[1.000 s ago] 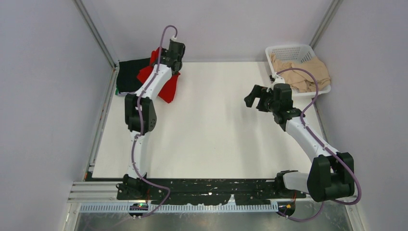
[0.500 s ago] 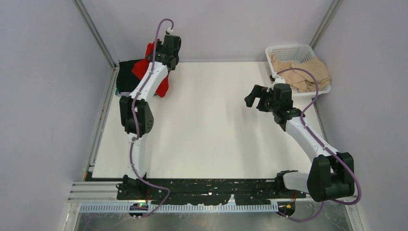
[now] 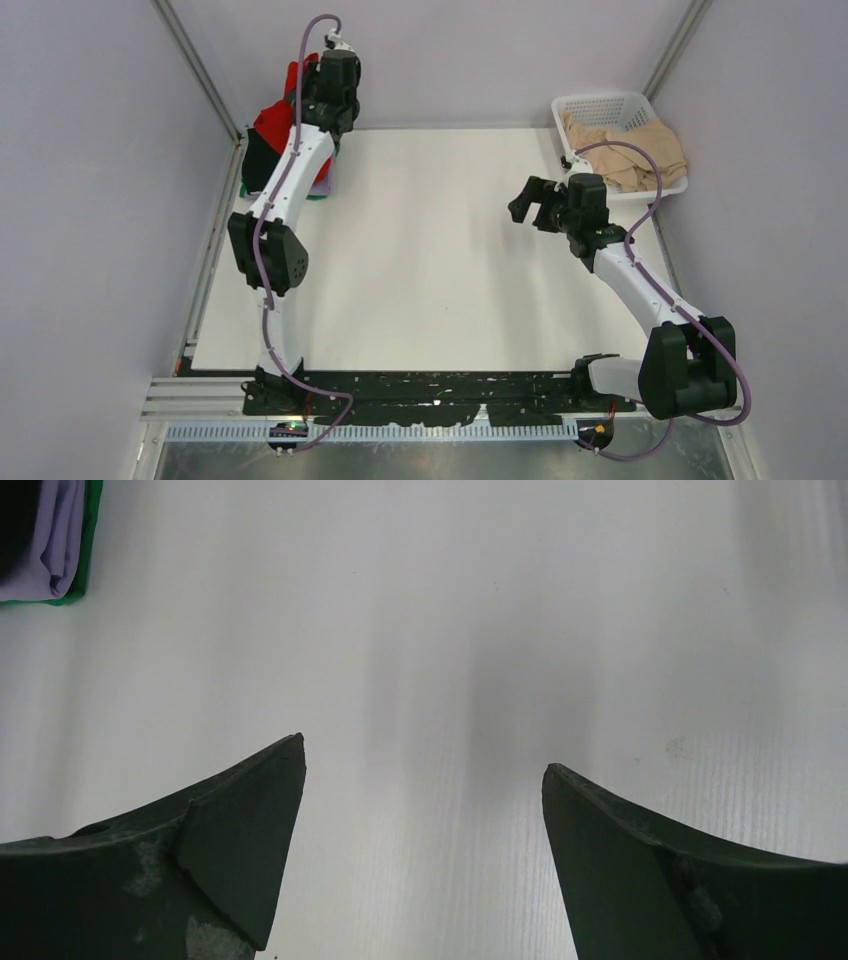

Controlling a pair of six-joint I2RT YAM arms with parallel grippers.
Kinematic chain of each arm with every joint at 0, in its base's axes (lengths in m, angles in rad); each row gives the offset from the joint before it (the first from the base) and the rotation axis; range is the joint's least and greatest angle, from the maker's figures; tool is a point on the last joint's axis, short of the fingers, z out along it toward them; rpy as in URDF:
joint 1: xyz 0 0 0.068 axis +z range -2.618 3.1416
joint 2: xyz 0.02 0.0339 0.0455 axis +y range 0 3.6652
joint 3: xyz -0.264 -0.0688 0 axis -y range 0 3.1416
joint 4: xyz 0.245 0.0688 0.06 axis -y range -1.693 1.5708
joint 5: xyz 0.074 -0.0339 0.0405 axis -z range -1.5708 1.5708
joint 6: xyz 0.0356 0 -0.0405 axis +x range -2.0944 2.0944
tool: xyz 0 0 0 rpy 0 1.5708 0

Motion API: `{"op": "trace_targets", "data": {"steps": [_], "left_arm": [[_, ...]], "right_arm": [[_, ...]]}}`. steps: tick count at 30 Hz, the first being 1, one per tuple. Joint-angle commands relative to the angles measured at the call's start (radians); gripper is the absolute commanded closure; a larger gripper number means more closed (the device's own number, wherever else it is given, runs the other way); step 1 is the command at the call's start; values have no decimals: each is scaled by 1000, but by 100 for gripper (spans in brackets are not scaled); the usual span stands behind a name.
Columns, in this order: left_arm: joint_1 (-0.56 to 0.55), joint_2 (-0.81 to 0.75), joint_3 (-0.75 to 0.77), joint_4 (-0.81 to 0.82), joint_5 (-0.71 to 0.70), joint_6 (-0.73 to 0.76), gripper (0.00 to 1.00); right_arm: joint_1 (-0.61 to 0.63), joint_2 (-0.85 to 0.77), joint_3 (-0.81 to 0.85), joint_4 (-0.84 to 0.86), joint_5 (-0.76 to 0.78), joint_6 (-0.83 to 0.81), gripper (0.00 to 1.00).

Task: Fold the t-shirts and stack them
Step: Put the neatly folded tshirt into the corner of the board with the left arm

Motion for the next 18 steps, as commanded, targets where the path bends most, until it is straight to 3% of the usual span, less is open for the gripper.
{"op": "trace_targets", "data": {"steps": [1, 6, 18], "left_arm": [[29, -7, 34, 34, -1, -31, 100], [76, 46, 71, -54, 69, -125, 100], [228, 204, 183, -88, 157, -235, 100]], "right_arm": [[-3, -6, 8, 30, 13, -10, 5], [-2, -1, 10, 27, 23, -12, 4], [-3, 26, 24, 17, 33, -12, 5]]}}
